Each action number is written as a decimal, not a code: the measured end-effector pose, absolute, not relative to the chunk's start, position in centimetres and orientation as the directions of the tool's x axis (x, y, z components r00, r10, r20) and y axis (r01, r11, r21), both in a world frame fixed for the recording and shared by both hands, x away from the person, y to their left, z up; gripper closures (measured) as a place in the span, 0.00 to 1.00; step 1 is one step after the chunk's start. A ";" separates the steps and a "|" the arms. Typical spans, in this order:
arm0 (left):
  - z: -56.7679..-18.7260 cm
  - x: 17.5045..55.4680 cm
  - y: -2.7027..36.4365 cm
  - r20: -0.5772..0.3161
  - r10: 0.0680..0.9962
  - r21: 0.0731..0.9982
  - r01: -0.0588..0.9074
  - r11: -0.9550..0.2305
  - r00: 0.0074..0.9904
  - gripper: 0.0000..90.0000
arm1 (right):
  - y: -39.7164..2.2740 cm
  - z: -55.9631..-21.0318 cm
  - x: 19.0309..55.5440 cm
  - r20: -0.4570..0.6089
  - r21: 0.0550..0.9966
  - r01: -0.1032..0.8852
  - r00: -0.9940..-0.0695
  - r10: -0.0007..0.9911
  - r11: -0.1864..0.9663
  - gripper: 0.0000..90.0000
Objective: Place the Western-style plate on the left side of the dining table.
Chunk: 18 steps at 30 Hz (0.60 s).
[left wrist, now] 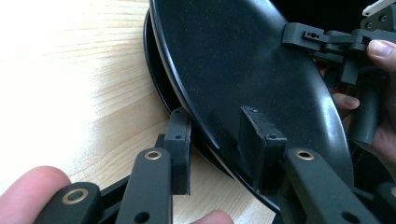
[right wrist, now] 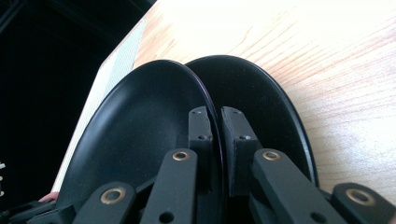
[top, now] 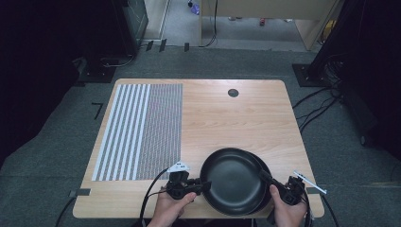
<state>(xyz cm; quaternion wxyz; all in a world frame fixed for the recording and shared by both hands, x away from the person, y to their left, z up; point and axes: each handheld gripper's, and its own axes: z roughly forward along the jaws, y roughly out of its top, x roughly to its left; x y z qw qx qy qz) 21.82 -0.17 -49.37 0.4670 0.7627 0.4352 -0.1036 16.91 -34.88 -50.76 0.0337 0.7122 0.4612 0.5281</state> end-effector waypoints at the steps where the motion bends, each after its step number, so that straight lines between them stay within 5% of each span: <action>1: -49.4 21.9 -0.1 -0.574 0.564 0.615 0.767 -0.182 0.594 0.74 | -34.8 -50.6 16.9 0.718 0.539 0.621 0.016 0.696 -0.570 0.93; 18: -48.1 22.3 1.7 -0.593 0.570 0.615 0.777 -0.135 0.569 0.77 | -33.3 -48.8 18.2 0.693 0.581 0.617 -0.033 0.720 -0.531 0.93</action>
